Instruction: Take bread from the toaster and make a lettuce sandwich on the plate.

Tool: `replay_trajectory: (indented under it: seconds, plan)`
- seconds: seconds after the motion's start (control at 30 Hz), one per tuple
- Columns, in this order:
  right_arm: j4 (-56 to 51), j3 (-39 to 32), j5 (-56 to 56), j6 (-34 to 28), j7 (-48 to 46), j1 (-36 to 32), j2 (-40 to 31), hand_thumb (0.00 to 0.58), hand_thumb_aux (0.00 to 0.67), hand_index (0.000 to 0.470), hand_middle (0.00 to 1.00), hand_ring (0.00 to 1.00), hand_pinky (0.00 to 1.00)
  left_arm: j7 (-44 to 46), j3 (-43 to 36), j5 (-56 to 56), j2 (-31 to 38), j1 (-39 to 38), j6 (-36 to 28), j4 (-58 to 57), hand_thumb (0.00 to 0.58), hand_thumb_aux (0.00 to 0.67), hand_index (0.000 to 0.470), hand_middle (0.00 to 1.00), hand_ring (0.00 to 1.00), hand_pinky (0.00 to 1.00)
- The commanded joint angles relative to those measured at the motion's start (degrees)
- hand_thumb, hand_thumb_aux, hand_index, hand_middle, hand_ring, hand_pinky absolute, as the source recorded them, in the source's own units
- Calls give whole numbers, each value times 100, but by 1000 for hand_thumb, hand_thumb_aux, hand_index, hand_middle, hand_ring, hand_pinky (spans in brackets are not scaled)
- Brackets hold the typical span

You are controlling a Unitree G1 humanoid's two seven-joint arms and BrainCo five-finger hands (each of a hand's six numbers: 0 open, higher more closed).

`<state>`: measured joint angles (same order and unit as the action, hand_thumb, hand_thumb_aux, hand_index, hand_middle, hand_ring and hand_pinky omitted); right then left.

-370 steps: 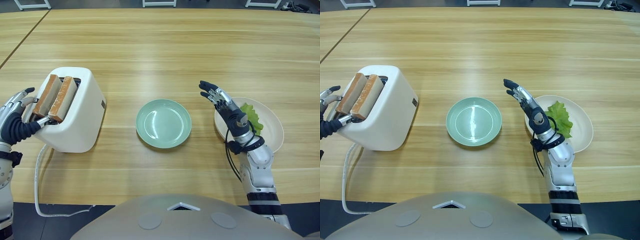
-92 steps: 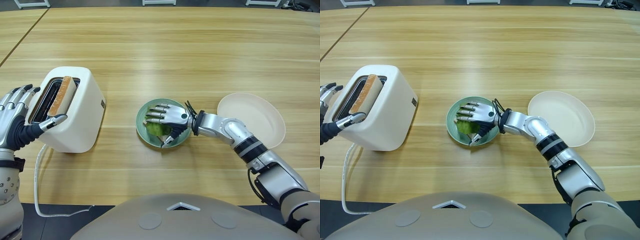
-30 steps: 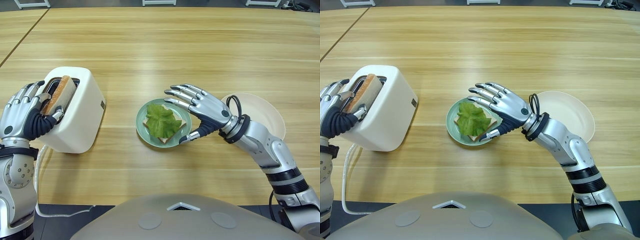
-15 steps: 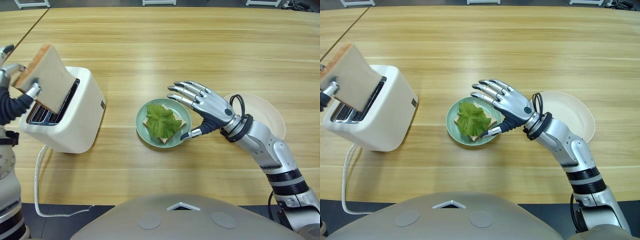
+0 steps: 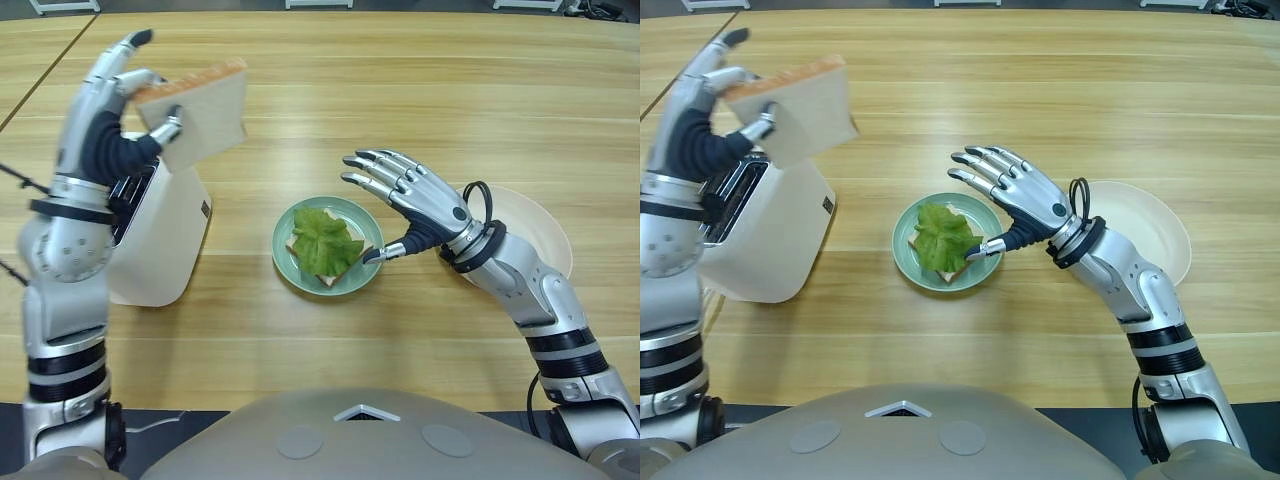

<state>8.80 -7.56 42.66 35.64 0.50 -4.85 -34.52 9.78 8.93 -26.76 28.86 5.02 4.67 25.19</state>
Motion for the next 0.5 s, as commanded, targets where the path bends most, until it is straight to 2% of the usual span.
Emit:
replay_trajectory:
  seconds: [0.03,0.2,0.37,0.5]
  plan:
    - [-252,109,-49,58,98,-89,-100,0,0,0,0,0,0,-353,-1209,-1119,-218,297,429,-577,580,670,470,0,0,0]
    - [-371,174,-40,111,183,-49,-155,0,0,0,0,0,0,-1291,-2463,-2719,-332,628,1012,-1632,580,670,470,0,0,0]
    - [-439,167,-39,153,197,-73,-158,0,0,0,0,0,0,-2068,-3080,-3552,-450,759,1190,-2078,580,670,470,0,0,0]
    - [-450,175,-54,177,187,-42,-173,0,0,0,0,0,0,-2256,-3492,-3857,-531,583,1182,-2330,580,670,470,0,0,0]
